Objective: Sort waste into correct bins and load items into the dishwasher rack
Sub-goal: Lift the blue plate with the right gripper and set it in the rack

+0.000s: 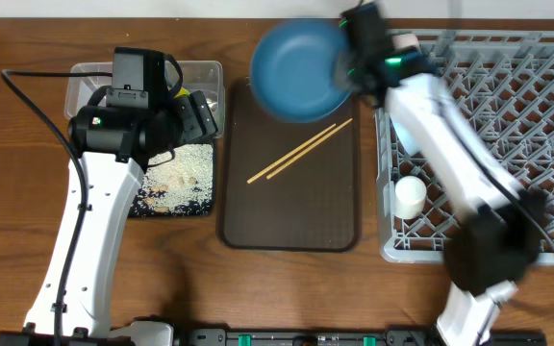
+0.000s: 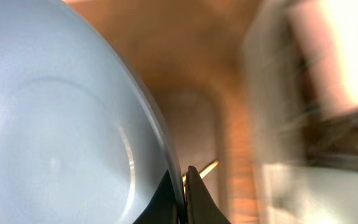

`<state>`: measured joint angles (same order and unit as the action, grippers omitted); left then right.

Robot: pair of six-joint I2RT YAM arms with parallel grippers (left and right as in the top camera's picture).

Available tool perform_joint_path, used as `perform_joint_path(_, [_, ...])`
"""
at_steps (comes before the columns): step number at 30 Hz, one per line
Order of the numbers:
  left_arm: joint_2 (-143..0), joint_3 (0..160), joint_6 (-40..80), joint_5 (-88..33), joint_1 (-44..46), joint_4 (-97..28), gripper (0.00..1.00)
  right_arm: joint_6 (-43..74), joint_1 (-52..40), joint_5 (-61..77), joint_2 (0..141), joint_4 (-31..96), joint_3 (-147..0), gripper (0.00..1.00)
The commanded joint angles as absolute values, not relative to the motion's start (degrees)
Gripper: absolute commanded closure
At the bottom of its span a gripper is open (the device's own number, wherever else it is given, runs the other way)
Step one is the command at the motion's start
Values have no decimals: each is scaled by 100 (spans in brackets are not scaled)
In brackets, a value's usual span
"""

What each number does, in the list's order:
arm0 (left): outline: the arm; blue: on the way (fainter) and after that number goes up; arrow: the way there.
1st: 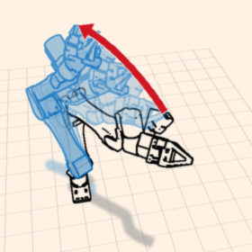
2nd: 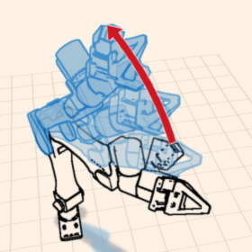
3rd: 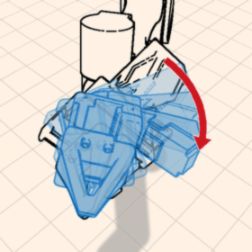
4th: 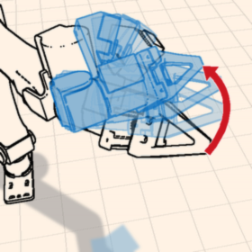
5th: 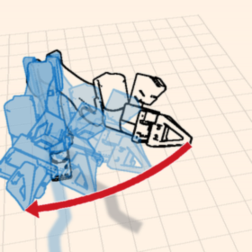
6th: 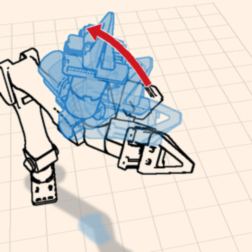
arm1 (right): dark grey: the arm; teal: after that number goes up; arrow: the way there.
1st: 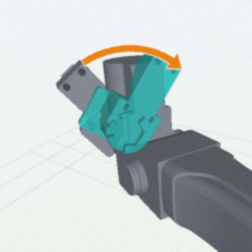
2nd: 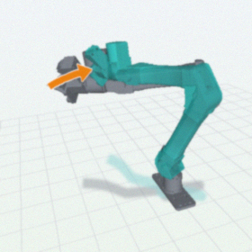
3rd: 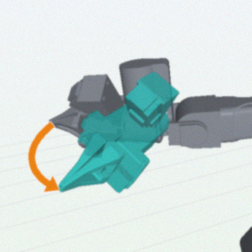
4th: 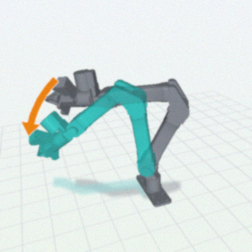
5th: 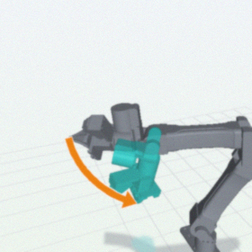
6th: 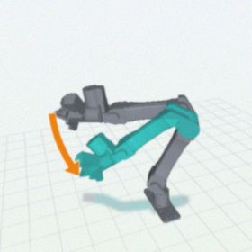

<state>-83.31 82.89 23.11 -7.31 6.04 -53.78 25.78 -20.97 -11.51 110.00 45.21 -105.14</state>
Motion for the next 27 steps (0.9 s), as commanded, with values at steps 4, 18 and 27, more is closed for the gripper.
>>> perform_joint_path(4, [-8350,8272,2276,-681,580,-5395,11,2331,-1404,-3896,9426,4823,-10597,99])
perform_joint_path(18, [-8350,8272,2276,-681,580,-5395,11,-2047,150,-7314,9539,4016,-10597,99])
perform_joint_path(27, [-8350,8272,2276,-681,580,-5395,11,-3527,561,-7343,10377,3739,-10597,99])
